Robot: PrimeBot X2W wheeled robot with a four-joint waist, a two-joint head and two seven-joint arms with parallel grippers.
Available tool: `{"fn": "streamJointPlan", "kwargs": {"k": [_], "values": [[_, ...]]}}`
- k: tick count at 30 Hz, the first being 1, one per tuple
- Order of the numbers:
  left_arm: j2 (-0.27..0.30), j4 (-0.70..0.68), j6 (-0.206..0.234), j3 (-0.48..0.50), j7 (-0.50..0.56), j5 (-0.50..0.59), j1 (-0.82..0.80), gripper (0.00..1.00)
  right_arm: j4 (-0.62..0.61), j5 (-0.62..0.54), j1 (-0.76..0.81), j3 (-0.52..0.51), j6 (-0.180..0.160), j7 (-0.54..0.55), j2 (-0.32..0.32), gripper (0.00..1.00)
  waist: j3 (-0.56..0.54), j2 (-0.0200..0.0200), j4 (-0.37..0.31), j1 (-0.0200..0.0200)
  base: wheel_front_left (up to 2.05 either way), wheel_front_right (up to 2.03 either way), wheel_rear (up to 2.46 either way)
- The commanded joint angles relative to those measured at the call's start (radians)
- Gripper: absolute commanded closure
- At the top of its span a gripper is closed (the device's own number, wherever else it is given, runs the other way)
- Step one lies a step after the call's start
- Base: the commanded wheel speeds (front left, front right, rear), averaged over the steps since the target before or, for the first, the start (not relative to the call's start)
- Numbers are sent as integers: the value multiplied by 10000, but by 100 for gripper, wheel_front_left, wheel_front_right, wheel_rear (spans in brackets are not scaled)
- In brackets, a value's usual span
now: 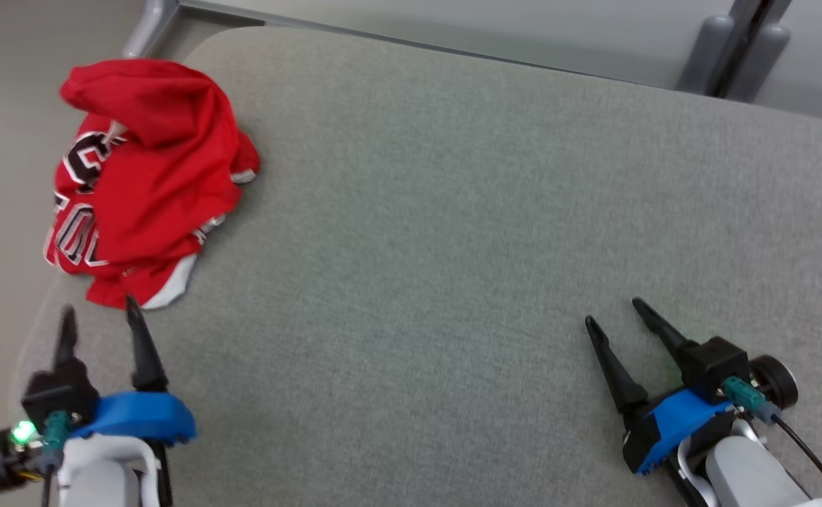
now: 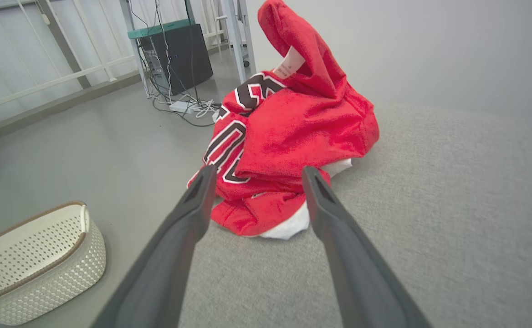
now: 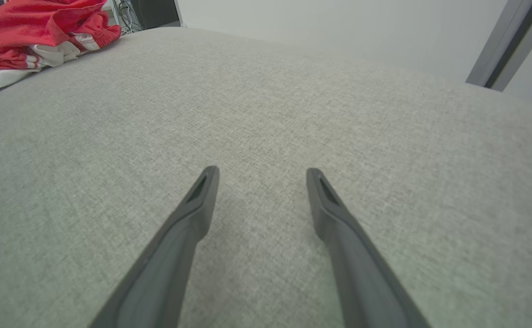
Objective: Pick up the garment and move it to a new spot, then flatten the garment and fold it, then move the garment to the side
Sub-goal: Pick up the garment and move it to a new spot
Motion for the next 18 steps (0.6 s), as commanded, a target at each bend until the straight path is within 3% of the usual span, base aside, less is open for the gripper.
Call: {"fn": "streamJointPlan", "kwargs": {"k": [1,9,18], "values": [[157,-96,-26,139,-28,108,-484,0,-138,-8,-179,45,1,-35,-133,0,297,0,-1,-1,0,0,0],[801,84,-100,451,-26,349,-2660,0,-730,151,-618,302,-7,-12,-739,0,1442,0,-458,-1,0,0,0],[1461,1939,-248,1028,-28,-97,-4650,0,-1166,310,-839,560,-12,25,-947,0,2115,0,-971,-1,0,0,0]]}}
